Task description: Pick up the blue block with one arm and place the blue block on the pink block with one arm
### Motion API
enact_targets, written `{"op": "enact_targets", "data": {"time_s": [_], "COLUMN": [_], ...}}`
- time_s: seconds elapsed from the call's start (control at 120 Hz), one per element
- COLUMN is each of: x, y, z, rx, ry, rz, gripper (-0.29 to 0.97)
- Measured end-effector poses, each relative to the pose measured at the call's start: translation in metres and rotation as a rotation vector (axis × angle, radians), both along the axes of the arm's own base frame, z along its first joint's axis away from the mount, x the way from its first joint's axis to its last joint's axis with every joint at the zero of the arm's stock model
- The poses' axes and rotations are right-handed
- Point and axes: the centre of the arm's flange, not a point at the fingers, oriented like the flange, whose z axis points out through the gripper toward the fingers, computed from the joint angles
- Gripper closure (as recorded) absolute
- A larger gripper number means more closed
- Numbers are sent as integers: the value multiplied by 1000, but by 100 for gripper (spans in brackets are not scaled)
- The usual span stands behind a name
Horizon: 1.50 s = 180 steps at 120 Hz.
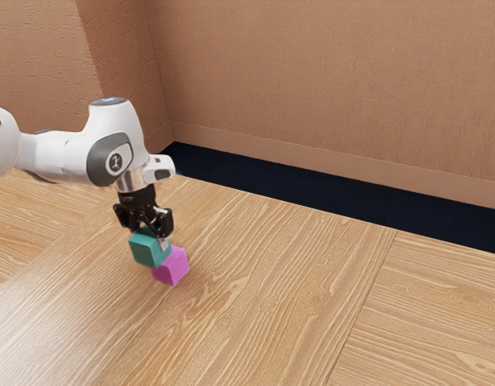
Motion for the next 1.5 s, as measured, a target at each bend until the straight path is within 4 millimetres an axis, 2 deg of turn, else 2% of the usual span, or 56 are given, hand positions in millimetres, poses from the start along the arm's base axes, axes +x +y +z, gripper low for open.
{"op": "enact_targets", "data": {"time_s": [0.217, 0.692, 0.892, 1.067, 1.267, 1.5], "x": [27, 40, 40, 25, 18, 18], "y": [0, -4, -6, -7, -7, -6], "z": [-4, 1, -2, 1, -3, -5], "rx": [-1, -7, -19, -21, -8, -4], "ry": [34, -57, -76, -73, -62, -58], "rz": [-37, -79, -47, -26, -26, -24], "gripper": [31, 32, 32, 32, 31, 32]}}
